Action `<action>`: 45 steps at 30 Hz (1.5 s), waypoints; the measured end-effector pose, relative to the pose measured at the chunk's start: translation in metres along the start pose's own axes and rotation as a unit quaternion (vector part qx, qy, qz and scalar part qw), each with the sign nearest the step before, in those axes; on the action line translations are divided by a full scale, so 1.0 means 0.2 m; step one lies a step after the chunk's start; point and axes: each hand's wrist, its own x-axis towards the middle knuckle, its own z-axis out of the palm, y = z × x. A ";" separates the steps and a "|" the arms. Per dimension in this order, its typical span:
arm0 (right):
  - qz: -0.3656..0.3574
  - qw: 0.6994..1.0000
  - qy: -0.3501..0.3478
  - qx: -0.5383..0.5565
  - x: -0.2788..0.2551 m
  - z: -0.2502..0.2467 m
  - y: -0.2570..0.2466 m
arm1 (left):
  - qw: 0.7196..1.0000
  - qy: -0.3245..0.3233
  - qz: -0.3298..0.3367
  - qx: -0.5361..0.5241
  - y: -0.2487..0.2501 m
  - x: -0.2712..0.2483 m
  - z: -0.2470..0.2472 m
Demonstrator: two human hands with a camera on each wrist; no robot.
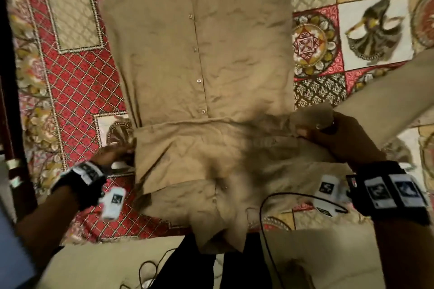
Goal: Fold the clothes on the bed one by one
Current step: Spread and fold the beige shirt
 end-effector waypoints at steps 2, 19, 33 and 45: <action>-0.001 1.000 -0.012 0.017 -0.08 -0.01 0.00 | 1.000 0.007 0.012 -0.022 -0.12 -0.06 0.07; -0.001 0.990 -0.051 0.133 0.08 -0.88 0.38 | 0.872 0.147 0.264 0.385 -0.59 -0.34 0.82; -0.034 0.997 -0.061 -0.039 0.61 -1.80 0.87 | 0.862 0.200 0.288 0.367 -0.42 -0.77 1.60; -0.049 0.972 -0.011 -0.228 1.18 -2.05 0.86 | 0.845 0.157 0.368 0.355 -0.24 -0.71 2.38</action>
